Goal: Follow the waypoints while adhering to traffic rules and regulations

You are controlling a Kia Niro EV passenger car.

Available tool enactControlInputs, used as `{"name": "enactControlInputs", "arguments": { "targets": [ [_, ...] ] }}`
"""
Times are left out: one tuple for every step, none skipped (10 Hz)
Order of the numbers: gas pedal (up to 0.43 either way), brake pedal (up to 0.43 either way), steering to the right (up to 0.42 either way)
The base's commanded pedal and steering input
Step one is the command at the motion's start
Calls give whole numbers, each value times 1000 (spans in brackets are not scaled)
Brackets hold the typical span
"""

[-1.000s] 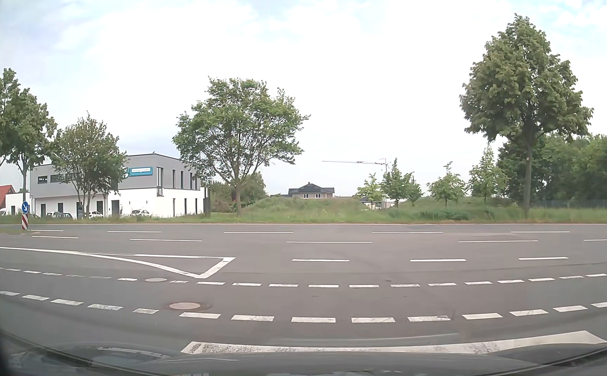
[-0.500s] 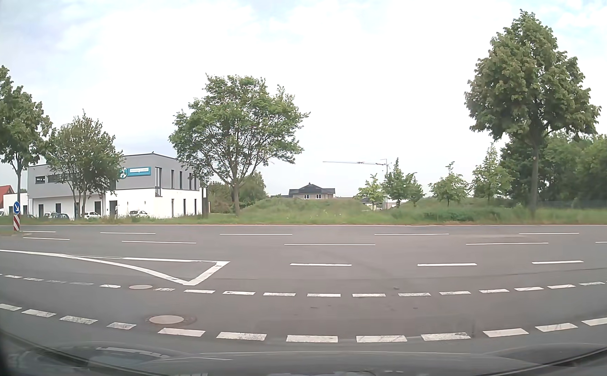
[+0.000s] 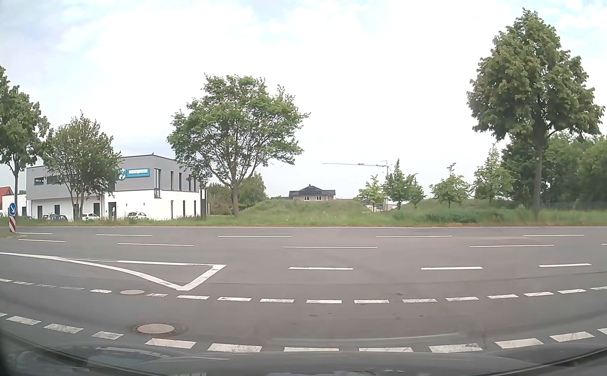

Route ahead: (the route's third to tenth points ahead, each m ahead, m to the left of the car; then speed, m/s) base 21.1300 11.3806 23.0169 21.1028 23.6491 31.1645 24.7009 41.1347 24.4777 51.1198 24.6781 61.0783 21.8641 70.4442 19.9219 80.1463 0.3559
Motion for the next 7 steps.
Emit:
{"name": "enactControlInputs", "arguments": {
  "targets": [
    [0,244,-5],
    [0,238,-4],
    [0,238,-4],
    [0,232,-4],
    [0,207,-4],
    [0,171,-4],
    [0,128,-4]
  ]
}}
